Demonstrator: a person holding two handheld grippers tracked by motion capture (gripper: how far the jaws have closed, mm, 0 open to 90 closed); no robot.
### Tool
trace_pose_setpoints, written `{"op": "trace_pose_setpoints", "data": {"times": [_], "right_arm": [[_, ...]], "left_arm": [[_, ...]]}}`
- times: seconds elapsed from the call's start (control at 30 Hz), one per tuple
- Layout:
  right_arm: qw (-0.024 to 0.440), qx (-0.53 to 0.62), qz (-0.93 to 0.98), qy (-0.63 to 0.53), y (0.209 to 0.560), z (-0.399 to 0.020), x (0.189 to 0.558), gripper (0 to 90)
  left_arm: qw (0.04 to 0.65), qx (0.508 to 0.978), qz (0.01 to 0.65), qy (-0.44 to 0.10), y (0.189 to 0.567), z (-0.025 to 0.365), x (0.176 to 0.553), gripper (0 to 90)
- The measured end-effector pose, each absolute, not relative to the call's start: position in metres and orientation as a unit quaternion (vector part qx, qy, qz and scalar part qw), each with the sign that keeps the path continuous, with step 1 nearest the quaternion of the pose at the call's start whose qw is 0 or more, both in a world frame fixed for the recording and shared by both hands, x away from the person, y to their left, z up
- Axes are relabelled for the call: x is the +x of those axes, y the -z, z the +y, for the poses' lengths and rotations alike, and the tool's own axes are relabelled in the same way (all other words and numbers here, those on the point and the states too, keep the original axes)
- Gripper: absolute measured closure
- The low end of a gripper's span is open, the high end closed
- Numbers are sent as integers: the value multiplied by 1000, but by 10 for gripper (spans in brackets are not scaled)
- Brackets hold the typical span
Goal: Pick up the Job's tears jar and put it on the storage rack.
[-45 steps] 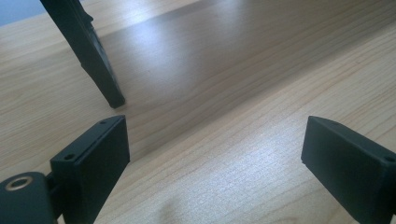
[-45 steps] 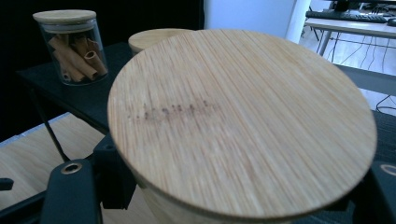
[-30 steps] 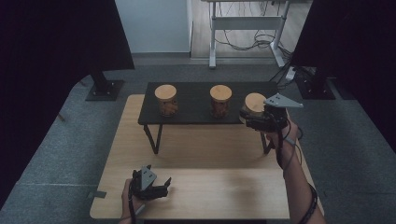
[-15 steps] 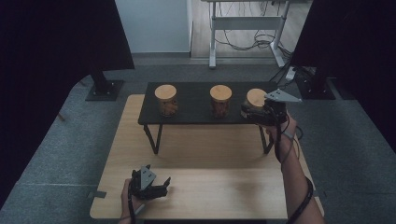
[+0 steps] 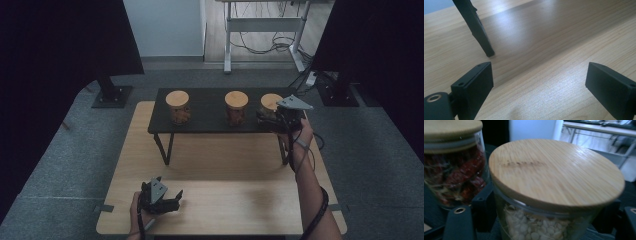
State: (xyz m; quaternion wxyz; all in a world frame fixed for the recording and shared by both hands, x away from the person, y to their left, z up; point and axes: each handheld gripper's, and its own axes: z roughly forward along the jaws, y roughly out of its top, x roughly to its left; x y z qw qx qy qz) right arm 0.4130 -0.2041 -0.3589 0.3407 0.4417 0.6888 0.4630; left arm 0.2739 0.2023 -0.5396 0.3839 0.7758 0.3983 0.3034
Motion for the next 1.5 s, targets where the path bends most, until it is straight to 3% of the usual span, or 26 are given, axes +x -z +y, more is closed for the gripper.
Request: {"op": "trace_pose_setpoints", "data": {"times": [0.57, 0.9, 1.5], "right_arm": [[329, 457, 675, -476, 358, -206, 410, 229], [331, 456, 674, -479, 358, -205, 402, 129], [355, 451, 659, -486, 361, -204, 375, 71]], "left_arm": [[384, 777, 395, -305, 539, 200, 273, 74], [383, 778, 395, -305, 539, 199, 274, 74], [385, 775, 398, -305, 539, 200, 273, 73]]}}
